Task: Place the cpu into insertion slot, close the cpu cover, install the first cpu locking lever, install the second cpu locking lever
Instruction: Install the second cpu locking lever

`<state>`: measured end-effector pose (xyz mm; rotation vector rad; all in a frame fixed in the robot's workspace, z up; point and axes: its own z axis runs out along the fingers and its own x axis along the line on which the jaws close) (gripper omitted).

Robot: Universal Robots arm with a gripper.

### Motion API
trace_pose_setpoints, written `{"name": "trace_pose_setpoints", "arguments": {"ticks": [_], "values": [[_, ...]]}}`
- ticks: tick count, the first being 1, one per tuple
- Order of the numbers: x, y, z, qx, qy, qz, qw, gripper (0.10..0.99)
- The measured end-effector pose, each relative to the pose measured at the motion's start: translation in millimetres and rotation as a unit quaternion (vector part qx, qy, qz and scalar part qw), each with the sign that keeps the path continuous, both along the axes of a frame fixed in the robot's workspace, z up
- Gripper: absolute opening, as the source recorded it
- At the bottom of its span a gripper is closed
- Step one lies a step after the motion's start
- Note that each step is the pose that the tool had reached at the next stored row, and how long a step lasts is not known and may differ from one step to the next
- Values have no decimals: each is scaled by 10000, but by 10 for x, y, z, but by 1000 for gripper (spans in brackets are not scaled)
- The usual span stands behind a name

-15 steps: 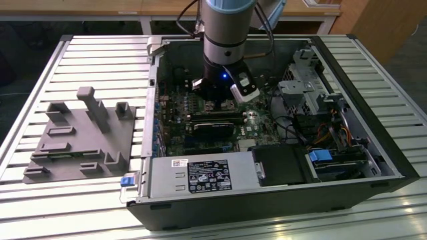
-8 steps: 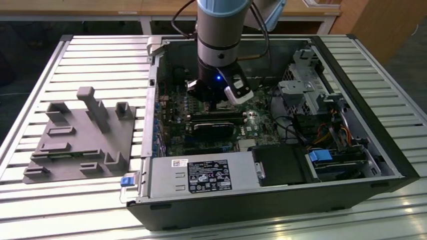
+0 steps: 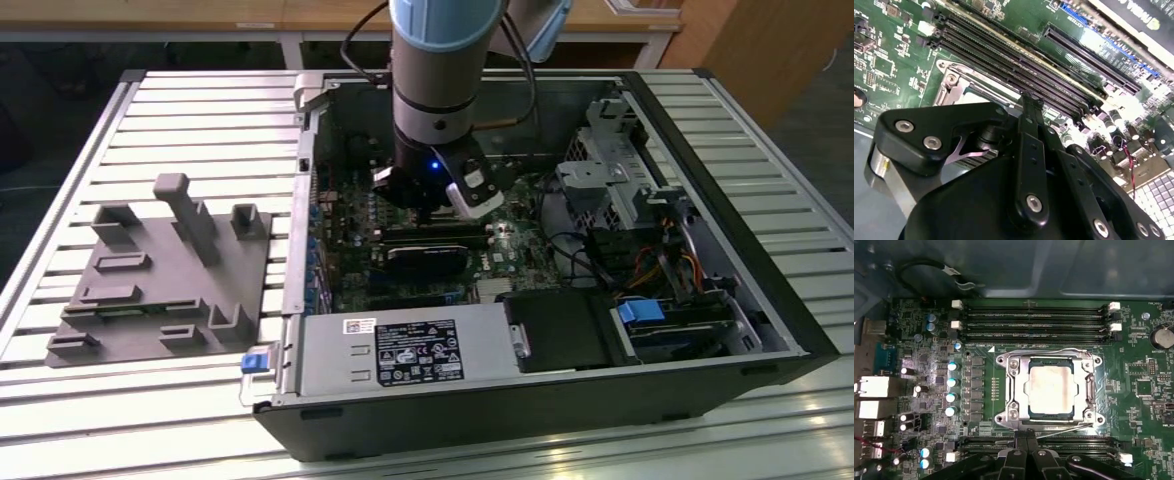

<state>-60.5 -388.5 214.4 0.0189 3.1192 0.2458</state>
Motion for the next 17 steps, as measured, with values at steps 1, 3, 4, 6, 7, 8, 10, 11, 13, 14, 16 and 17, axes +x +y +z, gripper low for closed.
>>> {"name": "trace_pose_setpoints", "arguments": {"ticks": [1, 3, 4, 6, 7, 8, 10, 11, 13, 14, 16, 17], "values": [[-8, -14, -1, 35, 0, 0, 10000, 106], [-35, -36, -2, 93, -1, -1, 10000, 106], [-54, -45, -3, 114, 0, 0, 9999, 106], [-90, -58, -9, 149, 0, 0, 9999, 106], [-101, -61, -16, 163, 0, 0, 9999, 106], [-107, -62, -25, 184, 0, 0, 9998, 106], [-119, -63, -44, 233, 0, 0, 9997, 106], [-119, -63, -57, 251, -1, 1, 9997, 106], [-120, -63, -84, 270, -1, 0, 9996, 106], [-120, -63, -97, 273, -1, -1, 9996, 106], [-120, -63, -120, 277, 0, 0, 9996, 106], [-121, -64, -126, 279, 0, 0, 9996, 106]]}}
